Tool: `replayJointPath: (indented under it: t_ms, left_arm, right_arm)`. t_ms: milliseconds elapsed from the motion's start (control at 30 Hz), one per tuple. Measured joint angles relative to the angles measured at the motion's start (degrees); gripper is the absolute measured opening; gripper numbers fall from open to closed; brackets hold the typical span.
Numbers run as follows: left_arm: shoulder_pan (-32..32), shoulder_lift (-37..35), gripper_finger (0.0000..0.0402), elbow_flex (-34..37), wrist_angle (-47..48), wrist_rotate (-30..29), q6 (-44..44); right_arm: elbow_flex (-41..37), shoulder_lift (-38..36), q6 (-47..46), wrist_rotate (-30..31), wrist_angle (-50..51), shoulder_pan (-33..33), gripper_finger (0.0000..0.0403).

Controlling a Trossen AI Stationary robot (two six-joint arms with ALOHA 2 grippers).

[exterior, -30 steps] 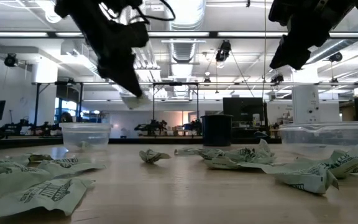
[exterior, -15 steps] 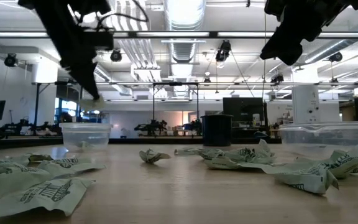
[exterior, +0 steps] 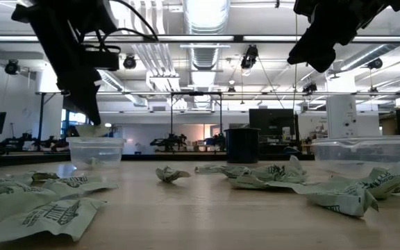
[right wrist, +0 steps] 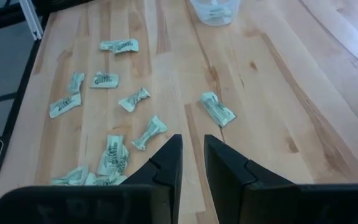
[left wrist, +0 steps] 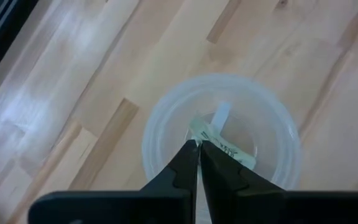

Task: Pick and place items into bin
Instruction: Put the white sweetener packet into the left transparent bin, then put the white sweetener packet into the right transparent bin

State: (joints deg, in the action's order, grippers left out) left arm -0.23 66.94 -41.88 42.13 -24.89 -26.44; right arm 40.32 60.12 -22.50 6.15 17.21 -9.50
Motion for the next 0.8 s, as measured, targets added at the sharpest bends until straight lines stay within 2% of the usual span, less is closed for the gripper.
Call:
replayJointPath:
  t_ms: [367, 500, 633, 800]
  left_arm:
    - [0.24, 0.0, 0.0085, -0.9, -0.06, -2.59, 0.18]
    - [0.24, -0.96, 0.009, -3.7, -0.06, -1.99, 0.16]
    - [0.14, -3.02, 0.0091, -6.99, -0.68, 1.73, 0.11]
    - [-0.99, -6.24, 0.0091, -8.42, -3.41, 5.15, 0.14]
  right_arm:
    - [0.02, 0.0, 0.49, -0.11, -0.92, 0.0, 0.0059]
    - [0.02, 0.76, 4.81, -1.9, -5.22, 0.0, 0.0063]
    - [0.08, 3.07, 7.76, -2.19, -10.66, 0.12, 0.0069]
    - [2.69, 9.33, 10.81, -2.23, -11.02, 0.76, 0.0083]
